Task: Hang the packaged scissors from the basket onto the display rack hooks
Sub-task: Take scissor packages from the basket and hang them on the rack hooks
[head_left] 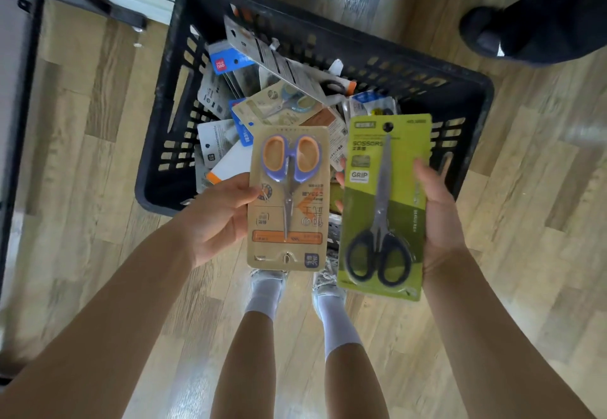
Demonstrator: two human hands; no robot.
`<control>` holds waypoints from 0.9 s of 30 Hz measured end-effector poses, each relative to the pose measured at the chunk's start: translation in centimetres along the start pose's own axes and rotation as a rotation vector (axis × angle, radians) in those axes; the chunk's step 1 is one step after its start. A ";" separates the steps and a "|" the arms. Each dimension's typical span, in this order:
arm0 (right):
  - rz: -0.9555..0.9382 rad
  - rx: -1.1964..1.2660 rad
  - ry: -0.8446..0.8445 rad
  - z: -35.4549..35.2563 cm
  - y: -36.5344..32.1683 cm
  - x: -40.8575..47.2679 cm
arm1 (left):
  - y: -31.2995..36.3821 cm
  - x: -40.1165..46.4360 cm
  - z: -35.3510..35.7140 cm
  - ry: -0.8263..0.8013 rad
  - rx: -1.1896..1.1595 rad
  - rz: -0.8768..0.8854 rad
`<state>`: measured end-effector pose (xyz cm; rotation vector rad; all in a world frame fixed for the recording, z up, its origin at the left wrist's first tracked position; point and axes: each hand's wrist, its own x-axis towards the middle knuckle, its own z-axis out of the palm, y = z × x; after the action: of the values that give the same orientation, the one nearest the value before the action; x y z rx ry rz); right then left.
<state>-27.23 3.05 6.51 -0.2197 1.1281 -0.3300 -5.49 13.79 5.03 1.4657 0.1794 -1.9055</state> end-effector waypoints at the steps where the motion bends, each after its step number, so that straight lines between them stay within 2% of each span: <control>1: 0.020 -0.069 0.026 0.6 -0.3 -0.1 | 0.0 -0.1 0.0 -0.013 0.004 0.008; 6: 0.119 -0.233 -0.032 1.6 -0.8 0.2 | -0.2 -0.6 -0.3 -0.061 -0.009 0.034; 10: 0.115 -0.324 -0.080 2.8 -0.7 0.5 | -0.7 -1.0 -0.6 -0.048 -0.066 0.051; 14: 0.079 -0.435 -0.078 3.9 -0.2 1.1 | -1.6 -1.7 0.0 0.026 -0.119 0.115; 16: 0.058 -0.476 -0.074 4.5 0.1 1.5 | -2.1 -2.3 0.6 0.103 -0.072 0.184; 20: -0.015 -0.607 -0.061 7.0 -0.3 0.6 | -2.2 -4.7 1.0 0.221 -0.131 0.296; 24: -0.096 -0.817 -0.093 11.5 -1.8 -2.8 | -0.8 -10.2 1.4 0.315 -0.177 0.395; 27: -0.139 -0.935 -0.177 16.6 -3.3 -6.5 | 1.3 -16.7 2.5 0.375 -0.257 0.473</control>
<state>-15.12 2.45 19.99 -1.1318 1.0238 0.1208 -4.99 19.05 21.13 1.5135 0.2177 -1.1806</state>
